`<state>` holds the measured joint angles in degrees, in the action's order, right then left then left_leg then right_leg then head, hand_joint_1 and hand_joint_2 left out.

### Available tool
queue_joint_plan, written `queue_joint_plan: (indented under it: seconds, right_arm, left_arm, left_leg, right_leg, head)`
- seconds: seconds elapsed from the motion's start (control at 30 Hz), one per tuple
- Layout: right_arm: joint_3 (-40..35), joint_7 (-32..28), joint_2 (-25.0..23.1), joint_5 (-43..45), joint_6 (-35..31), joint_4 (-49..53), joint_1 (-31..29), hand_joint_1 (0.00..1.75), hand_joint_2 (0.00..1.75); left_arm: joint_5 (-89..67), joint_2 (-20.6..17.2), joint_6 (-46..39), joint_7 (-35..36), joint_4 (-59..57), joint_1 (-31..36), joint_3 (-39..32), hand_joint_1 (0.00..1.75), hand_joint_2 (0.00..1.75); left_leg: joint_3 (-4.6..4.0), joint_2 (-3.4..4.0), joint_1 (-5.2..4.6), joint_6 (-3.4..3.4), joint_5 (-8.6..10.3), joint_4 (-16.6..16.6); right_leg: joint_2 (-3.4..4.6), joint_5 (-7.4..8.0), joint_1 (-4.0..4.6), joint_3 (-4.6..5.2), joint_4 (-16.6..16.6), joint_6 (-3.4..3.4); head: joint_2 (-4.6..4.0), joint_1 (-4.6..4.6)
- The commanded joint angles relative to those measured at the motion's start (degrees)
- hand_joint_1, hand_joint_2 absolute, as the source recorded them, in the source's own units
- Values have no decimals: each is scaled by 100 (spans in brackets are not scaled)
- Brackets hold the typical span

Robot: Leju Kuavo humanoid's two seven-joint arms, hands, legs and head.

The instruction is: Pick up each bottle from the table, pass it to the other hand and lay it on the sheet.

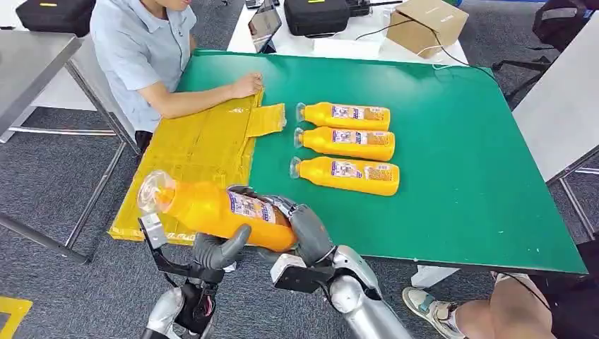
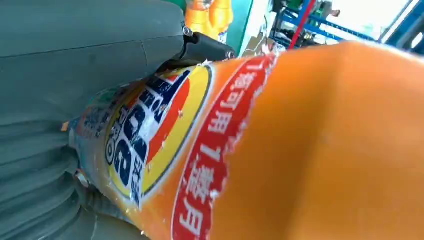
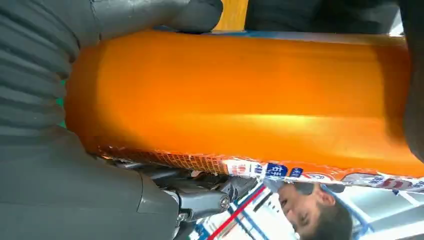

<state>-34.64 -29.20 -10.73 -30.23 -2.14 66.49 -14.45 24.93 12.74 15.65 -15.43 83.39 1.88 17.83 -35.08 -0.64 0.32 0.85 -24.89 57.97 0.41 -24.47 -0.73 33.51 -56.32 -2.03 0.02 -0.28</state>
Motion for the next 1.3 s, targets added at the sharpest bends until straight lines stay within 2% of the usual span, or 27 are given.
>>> queue_joint_plan:
  seconds: [0.03, 0.07, 0.1, 0.23, 0.33, 0.4, 0.5, 0.6, 0.63, 0.73, 0.83, 0.87, 1.0, 1.13, 1.3]
  right_arm:
    - [-847, 141, -10, -39, 400, -1307, -369, 0, 175]
    - [-868, 182, -14, -53, 399, -1334, -378, 0, 175]
    - [-863, 198, -20, -58, 370, -1342, -382, 0, 0]
    - [-786, 266, -67, -55, 167, -1240, -307, 0, 0]
    - [-697, 254, -89, -57, -139, -1021, -225, 0, 0]
    - [-702, 262, -76, -58, -141, -977, -217, 0, 0]
    - [-685, 341, -40, -100, -303, -897, -235, 0, 0]
    - [-668, 374, -39, -200, -447, -856, -267, 0, 0]
    - [-635, 364, -54, -205, -470, -837, -287, 0, 0]
    - [-576, 358, -59, -278, -566, -881, -307, 0, 0]
    - [-460, 314, -69, -252, -525, -919, -321, 0, 0]
    - [-448, 286, -62, -253, -489, -917, -316, 0, 0]
    - [-430, 148, -84, -233, -443, -878, -271, 0, 0]
    - [-440, 142, -120, -224, -383, -881, -255, 0, 0]
    - [-409, 29, -164, -150, -349, -856, -217, 0, 0]
  left_arm:
    - [130, 35, 91, 68, -309, 570, 69, 175, 175]
    - [160, 30, 46, 57, -294, 550, 1, 175, 175]
    - [179, 37, -18, 64, -305, 558, -60, 175, 175]
    - [282, 43, -259, 135, -364, 646, -301, 175, 175]
    - [-391, -127, -1068, 180, -619, 1006, -420, 175, 175]
    - [-393, -141, -1079, 168, -740, 1089, -462, 175, 175]
    - [-2117, -408, -2340, 114, -1258, 1565, -330, 175, 175]
    - [-2891, -605, -2594, 183, -1805, 2024, -462, 175, 175]
    - [-3267, -591, -2700, 221, -2081, 2249, -683, 175, 175]
    - [-4489, -759, -3078, 347, -2570, 2667, -708, 175, 175]
    - [-5545, -814, -3150, 467, -3046, 3043, -757, 175, 175]
    - [-6184, -903, -3167, 729, -3344, 3243, -572, 175, 175]
    - [-6877, -945, -2966, 991, -4214, 3816, -507, 175, 175]
    - [-7303, -1011, -2875, 1200, -4784, 4117, -454, 175, 175]
    - [-8514, -1120, -2386, 1632, -5821, 4497, 12, 175, 175]
  left_leg:
    - [23, -13, 4, -4, -1, -6]
    - [17, -10, 4, -3, -1, -6]
    - [27, -7, 3, -4, -4, -6]
    - [21, -5, 4, -5, -5, -4]
    - [10, -12, 7, -5, 0, -3]
    - [12, -19, 4, -6, 3, -5]
    - [16, -9, 1, -6, 2, -9]
    - [9, -26, 4, -7, 8, -8]
    - [4, -18, 3, -6, 9, -8]
    - [22, 5, 5, -10, 5, -10]
    - [8, -15, 2, -8, 9, -5]
    - [0, -16, -1, -8, 16, -4]
    - [3, -4, 3, -7, 15, -2]
    - [3, -6, 8, -9, 13, 0]
    - [-1, -1, 4, -7, 14, -2]
  right_leg:
    - [-20, -6, 6, -31, 9, 8]
    - [-16, -4, 5, -22, 9, 6]
    - [-14, -7, 5, -33, 9, 8]
    - [-13, -8, 6, -28, 5, 7]
    - [-17, -6, 8, -17, 6, 7]
    - [-24, -7, 5, -18, 4, 9]
    - [-16, -6, 3, -20, 5, 10]
    - [-32, -5, 5, -19, 5, 10]
    - [-19, -2, 3, -10, 4, 8]
    - [0, 0, 7, -23, 2, 14]
    - [-12, -2, 8, -12, -8, 9]
    - [-8, 0, 4, -4, -12, 5]
    - [-4, 0, 4, -6, -15, 5]
    - [-6, 0, 7, -10, -14, 8]
    - [1, 1, 3, -2, -13, 5]
  head:
    - [0, 0]
    - [0, 0]
    - [0, -2]
    - [0, 0]
    - [0, 0]
    - [0, 0]
    - [0, -2]
    - [0, 0]
    - [0, 0]
    - [0, 0]
    - [0, 0]
    - [0, 0]
    - [0, 2]
    - [0, 2]
    - [0, 2]
